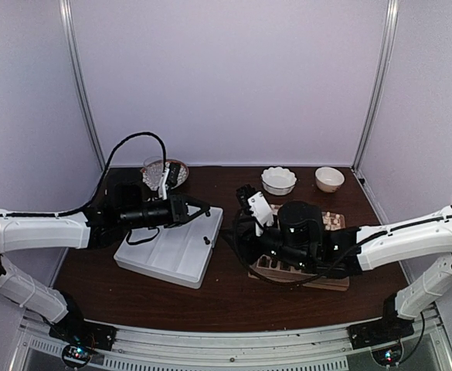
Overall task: Set up the chess pieces on the board
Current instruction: Pass from the left arm to the right, then place the pawn at g7.
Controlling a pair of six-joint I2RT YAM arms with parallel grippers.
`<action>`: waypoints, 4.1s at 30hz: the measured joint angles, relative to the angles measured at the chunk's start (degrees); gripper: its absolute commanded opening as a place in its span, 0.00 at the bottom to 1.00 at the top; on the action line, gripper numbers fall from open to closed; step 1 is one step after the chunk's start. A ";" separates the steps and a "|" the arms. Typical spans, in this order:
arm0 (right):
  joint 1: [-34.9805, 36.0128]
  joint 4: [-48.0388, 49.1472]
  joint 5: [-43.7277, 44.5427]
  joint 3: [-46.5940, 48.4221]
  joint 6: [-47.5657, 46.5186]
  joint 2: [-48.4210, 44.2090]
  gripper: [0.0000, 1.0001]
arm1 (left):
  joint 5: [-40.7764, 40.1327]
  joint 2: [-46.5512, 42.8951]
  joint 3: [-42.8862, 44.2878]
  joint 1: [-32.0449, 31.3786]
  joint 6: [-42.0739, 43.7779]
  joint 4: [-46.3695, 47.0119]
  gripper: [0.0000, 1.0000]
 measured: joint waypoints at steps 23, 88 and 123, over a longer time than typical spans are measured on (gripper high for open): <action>1.95 2.73 8.70 1.68 -1.55 3.56 0.52 | -0.63 -0.26 -0.02 -2.01 -2.58 2.64 0.19; -2.32 -30.08 6.01 11.50 1.77 -5.86 0.01 | -5.99 -9.27 -1.03 0.42 12.59 -11.80 0.64; -23.50 -81.59 -23.30 41.75 -3.50 25.77 0.00 | -17.62 -0.83 -3.78 0.42 43.60 -18.67 0.65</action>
